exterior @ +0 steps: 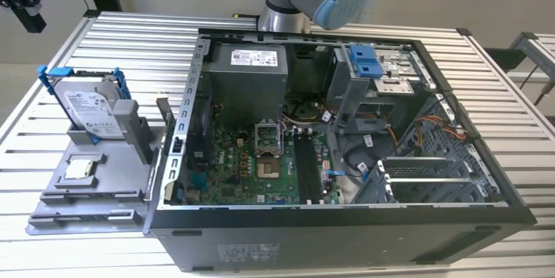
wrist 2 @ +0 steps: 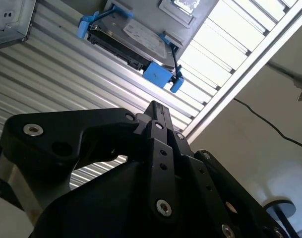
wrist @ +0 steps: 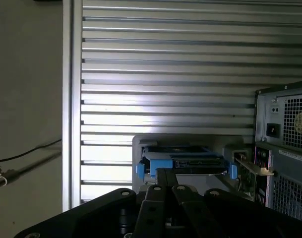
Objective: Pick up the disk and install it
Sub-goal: 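Pick up the disk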
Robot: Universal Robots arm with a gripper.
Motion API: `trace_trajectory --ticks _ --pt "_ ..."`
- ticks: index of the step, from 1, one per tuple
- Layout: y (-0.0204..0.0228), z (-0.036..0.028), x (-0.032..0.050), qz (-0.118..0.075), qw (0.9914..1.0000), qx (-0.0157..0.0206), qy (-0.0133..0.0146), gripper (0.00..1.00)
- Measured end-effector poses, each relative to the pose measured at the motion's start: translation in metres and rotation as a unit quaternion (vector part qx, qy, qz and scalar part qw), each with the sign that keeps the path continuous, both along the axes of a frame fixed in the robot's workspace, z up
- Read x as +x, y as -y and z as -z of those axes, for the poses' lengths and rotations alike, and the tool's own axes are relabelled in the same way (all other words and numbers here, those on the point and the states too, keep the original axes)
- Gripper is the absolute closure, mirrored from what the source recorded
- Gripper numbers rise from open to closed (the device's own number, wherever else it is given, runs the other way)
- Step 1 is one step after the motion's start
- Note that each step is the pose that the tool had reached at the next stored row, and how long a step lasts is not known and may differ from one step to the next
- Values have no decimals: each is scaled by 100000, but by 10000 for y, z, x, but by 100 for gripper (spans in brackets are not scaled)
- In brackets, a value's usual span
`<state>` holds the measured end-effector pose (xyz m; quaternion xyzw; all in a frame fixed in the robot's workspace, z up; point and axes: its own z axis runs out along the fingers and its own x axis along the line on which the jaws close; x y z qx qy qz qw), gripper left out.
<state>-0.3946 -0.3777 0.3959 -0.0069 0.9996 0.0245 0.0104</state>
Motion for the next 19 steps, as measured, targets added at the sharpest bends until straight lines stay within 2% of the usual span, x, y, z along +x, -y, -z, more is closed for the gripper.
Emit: trace_trajectory --ticks 7,14,19 --pt "0 0 0 -1316 99991 -1 -1 100" --pt "-1 1 0 -1780 99984 4 14 100" --pt "-2 0 0 -3288 99946 -3 3 100"
